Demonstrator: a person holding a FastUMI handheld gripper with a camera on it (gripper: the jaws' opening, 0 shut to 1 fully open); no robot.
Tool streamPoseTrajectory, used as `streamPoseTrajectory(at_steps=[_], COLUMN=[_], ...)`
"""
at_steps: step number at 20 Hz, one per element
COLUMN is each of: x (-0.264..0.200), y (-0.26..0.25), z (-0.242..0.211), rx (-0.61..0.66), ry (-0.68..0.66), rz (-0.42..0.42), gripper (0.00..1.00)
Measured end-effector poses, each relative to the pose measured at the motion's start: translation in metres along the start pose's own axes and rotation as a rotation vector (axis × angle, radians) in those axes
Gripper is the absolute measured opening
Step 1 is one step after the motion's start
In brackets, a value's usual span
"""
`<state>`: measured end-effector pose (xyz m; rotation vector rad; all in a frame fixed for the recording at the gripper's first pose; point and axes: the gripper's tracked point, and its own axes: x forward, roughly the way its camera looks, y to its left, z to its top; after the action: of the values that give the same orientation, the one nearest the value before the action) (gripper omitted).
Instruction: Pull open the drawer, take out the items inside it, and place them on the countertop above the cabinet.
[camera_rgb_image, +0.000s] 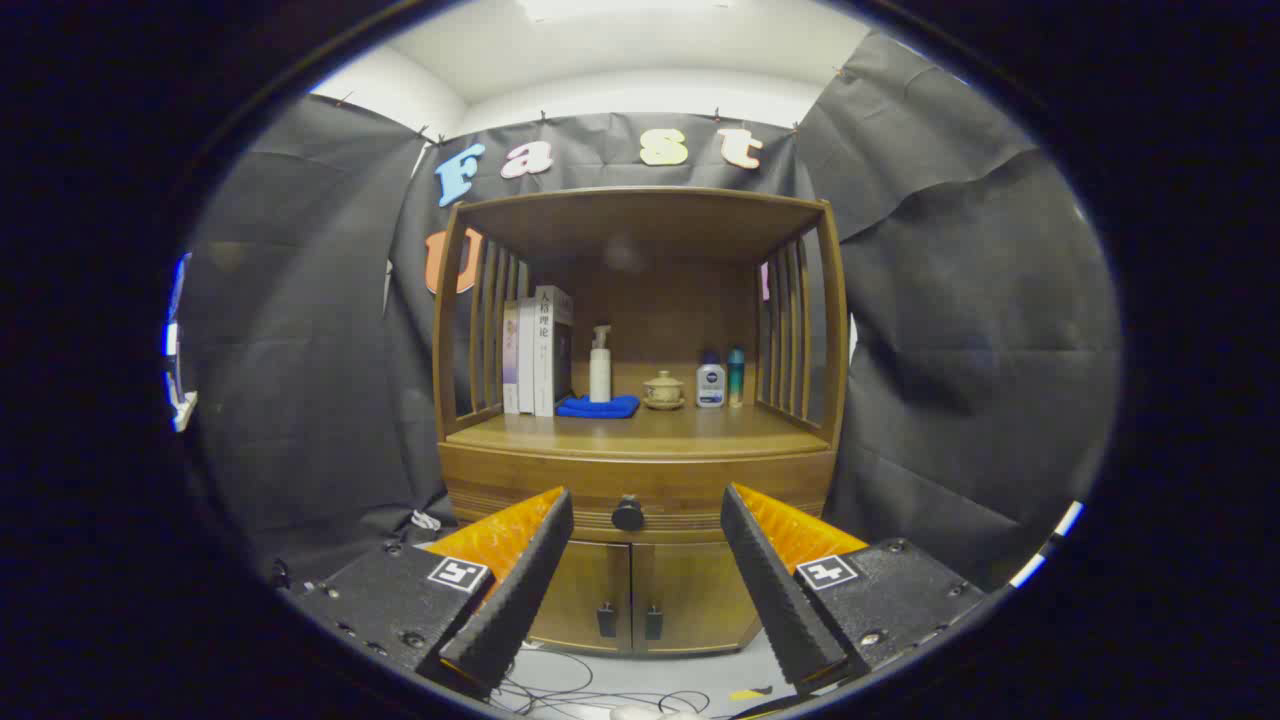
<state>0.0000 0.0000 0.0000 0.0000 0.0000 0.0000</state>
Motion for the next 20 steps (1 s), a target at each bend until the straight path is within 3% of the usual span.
streamPoseTrajectory(at_steps=[20], x=[-0.0007], y=[-0.0031], z=[0.0016], rx=[-0.013], ry=[-0.002], rz=[-0.021], gripper=[0.97])
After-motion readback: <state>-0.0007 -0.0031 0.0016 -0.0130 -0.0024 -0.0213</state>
